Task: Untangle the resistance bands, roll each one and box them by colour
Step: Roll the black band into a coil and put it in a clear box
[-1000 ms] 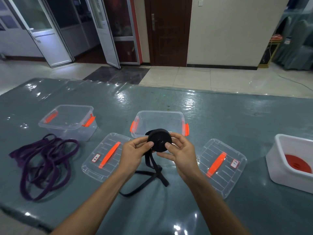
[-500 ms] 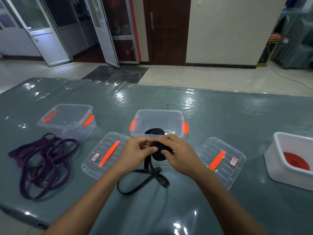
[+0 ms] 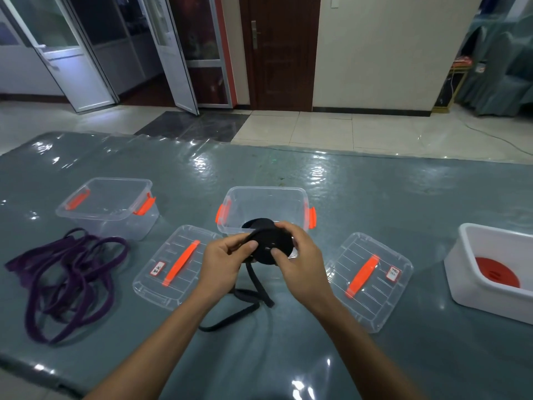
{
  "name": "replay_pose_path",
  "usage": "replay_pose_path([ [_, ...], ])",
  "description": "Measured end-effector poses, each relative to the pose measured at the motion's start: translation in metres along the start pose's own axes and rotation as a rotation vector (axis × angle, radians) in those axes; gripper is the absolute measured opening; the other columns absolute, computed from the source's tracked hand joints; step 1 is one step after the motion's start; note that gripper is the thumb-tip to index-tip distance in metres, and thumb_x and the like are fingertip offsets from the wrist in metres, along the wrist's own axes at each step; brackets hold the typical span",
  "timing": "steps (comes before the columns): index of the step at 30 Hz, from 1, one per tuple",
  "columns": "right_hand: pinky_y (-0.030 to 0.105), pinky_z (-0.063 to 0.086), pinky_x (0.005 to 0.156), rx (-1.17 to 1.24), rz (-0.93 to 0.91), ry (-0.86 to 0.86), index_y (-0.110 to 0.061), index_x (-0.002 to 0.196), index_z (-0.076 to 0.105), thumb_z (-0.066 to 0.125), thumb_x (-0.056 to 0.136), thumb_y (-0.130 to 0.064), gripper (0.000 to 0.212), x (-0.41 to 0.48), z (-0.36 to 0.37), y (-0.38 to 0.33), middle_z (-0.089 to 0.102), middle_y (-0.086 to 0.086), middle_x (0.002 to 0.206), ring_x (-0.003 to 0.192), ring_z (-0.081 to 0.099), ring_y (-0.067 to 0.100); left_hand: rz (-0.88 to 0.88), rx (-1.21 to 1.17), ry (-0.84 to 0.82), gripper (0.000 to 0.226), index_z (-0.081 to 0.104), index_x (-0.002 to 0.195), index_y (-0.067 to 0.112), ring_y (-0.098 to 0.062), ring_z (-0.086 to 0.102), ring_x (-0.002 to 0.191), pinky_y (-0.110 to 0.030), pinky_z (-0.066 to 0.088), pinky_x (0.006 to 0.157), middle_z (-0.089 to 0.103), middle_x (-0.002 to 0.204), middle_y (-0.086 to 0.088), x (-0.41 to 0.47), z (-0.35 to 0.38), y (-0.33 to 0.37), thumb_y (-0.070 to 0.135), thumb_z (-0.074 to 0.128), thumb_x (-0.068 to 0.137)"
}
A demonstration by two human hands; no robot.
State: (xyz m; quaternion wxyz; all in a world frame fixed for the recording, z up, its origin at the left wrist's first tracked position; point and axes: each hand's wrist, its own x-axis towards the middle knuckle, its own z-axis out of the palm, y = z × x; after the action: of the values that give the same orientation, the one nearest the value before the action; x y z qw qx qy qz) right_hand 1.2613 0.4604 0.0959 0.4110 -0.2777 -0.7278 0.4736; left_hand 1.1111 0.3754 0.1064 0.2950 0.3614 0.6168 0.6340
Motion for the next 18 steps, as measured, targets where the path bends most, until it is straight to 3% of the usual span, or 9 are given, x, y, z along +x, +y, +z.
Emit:
replay_pose_path([
  [3,0.035,0.058,0.086,-0.261,-0.168,-0.13,-0.027,0.138,0.052,0.064,0.091,-0.009,0.052,0.003,-0.012,0.006,0.056,-0.009,0.134,0.121,0.055,0.008,0.005,0.073,-0.064,0.021,0.079,0.108,0.017,-0.025,0.076,0.094,-0.034,0.061,0.086,0.08,0.098,-0.005,0.003,-0.011,0.001,0.006,0.067,0.094],
  [6,0.033,0.054,0.092,-0.367,-0.199,-0.251,-0.032,0.14,0.05,0.062,0.091,-0.013,0.054,0.008,-0.019,0.001,0.057,-0.011,0.131,0.116,0.056,0.008,0.009,0.092,-0.155,0.025,0.08,0.105,0.026,-0.027,0.076,0.096,-0.035,0.061,0.087,0.079,0.099,-0.007,0.005,-0.014,0.007,0.007,0.067,0.095],
  [11,0.022,0.044,0.102,-0.371,-0.141,-0.382,-0.034,0.14,0.053,0.064,0.088,-0.011,0.058,0.016,-0.029,-0.009,0.061,-0.011,0.128,0.117,0.055,0.004,-0.01,0.099,-0.228,0.026,0.079,0.106,0.022,-0.025,0.075,0.097,-0.03,0.059,0.087,0.079,0.101,-0.007,0.005,-0.008,0.012,0.002,0.067,0.094],
  [15,0.01,0.039,0.098,-0.333,-0.136,-0.459,-0.035,0.135,0.059,0.062,0.084,-0.003,0.06,0.017,-0.033,-0.015,0.064,-0.015,0.126,0.115,0.054,-0.005,-0.038,0.093,-0.307,0.026,0.074,0.117,0.008,-0.02,0.074,0.104,-0.023,0.056,0.088,0.078,0.108,-0.006,0.004,-0.002,0.015,0.0,0.067,0.094],
  [18,0.015,0.045,0.1,-0.202,-0.044,-0.398,-0.033,0.129,0.065,0.065,0.083,0.002,0.058,0.019,-0.038,-0.013,0.067,-0.016,0.124,0.117,0.058,-0.002,-0.082,0.005,-0.263,0.021,0.074,0.114,0.008,-0.022,0.075,0.099,-0.025,0.058,0.085,0.078,0.104,-0.011,0.002,0.0,0.016,0.004,0.065,0.095],
])
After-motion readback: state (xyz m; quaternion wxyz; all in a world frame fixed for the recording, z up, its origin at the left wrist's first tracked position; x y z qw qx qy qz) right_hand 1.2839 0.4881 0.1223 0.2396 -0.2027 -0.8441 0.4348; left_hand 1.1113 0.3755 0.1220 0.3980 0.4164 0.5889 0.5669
